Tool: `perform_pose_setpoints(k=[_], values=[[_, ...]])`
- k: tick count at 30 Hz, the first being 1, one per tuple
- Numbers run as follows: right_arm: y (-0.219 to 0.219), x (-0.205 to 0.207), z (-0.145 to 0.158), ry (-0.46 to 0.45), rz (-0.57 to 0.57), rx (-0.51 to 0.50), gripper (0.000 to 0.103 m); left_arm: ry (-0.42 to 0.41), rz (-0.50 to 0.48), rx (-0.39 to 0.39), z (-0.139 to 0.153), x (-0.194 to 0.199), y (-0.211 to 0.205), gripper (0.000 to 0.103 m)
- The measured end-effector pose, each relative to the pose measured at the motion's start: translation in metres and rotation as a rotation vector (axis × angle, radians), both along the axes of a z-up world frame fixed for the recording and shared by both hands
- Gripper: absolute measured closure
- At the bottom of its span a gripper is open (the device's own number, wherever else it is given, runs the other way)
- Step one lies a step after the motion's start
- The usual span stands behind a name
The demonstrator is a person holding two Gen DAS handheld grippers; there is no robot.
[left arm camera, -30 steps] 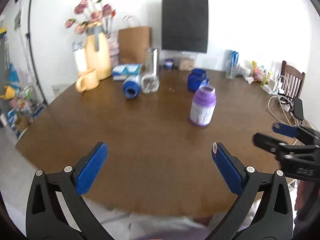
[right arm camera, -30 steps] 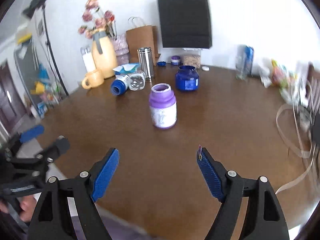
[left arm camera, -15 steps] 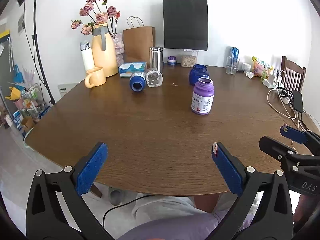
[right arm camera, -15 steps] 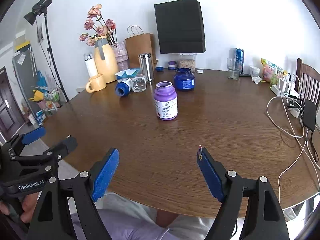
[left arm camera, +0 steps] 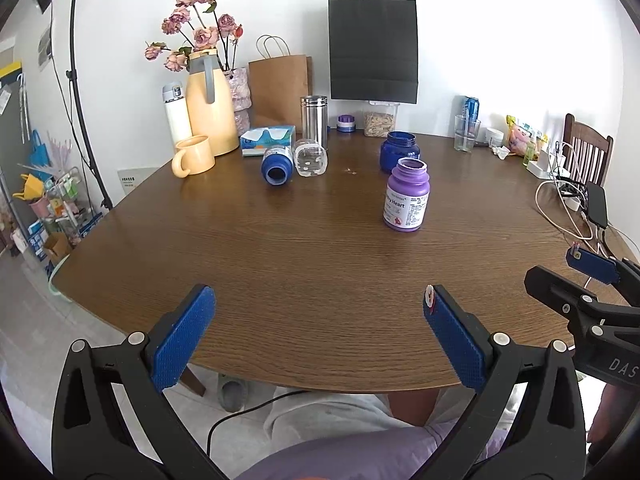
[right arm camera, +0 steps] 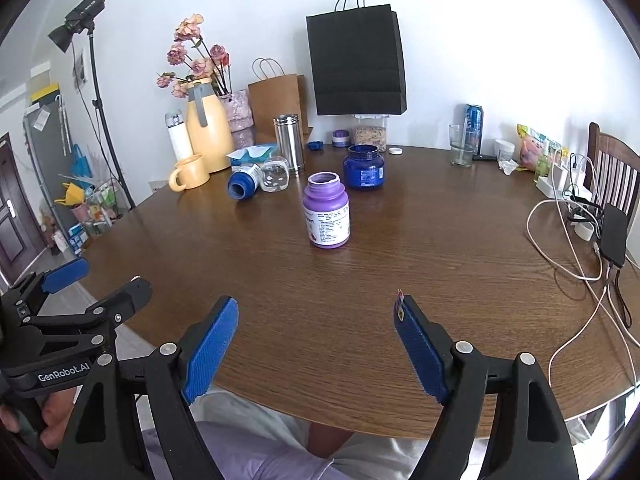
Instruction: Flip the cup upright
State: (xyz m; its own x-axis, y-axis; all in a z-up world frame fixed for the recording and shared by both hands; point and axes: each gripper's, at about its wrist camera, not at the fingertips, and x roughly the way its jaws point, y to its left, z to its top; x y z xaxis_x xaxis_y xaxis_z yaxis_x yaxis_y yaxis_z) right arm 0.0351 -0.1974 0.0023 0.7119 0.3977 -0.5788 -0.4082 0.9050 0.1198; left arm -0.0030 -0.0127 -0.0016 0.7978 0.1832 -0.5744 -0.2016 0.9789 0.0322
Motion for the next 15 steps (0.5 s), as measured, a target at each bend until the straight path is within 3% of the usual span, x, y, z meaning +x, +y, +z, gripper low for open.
perform_pose_setpoints(k=[15], values=[[-0.0023, 0.0014, -0.0012, -0.001, -0.005, -0.001, 0.019, 0.000, -0.001, 0.008, 0.0011, -0.0006, -0.0001, 0.000]])
